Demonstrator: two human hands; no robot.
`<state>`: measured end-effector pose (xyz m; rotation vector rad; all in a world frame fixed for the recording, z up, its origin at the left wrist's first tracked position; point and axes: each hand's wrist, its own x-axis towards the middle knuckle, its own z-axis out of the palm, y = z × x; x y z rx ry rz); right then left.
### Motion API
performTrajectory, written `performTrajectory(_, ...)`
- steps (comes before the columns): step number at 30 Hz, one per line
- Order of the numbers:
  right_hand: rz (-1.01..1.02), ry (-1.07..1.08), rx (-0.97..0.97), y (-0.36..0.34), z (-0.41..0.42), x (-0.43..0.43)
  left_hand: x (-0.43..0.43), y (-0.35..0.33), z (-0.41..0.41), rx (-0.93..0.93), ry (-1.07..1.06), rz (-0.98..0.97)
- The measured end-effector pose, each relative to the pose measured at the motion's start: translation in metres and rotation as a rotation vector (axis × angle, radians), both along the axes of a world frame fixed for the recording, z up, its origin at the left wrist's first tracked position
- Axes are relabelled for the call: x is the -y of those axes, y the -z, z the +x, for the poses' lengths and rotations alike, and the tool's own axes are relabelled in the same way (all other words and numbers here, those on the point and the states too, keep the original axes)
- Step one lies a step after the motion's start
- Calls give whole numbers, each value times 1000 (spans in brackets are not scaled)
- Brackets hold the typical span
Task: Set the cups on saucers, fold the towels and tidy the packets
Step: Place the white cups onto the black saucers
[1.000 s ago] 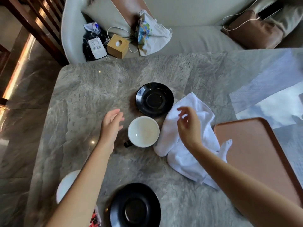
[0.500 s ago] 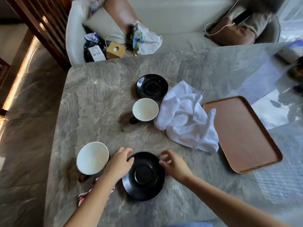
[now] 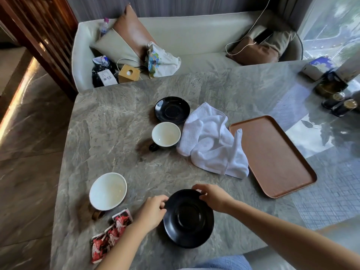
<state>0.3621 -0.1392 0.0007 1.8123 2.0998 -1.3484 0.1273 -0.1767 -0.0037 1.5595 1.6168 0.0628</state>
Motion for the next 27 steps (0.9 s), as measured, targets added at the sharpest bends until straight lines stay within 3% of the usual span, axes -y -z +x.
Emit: performTrajectory(27, 90, -171, 98, -4, 39, -15, -9, 17, 30, 131, 8, -97)
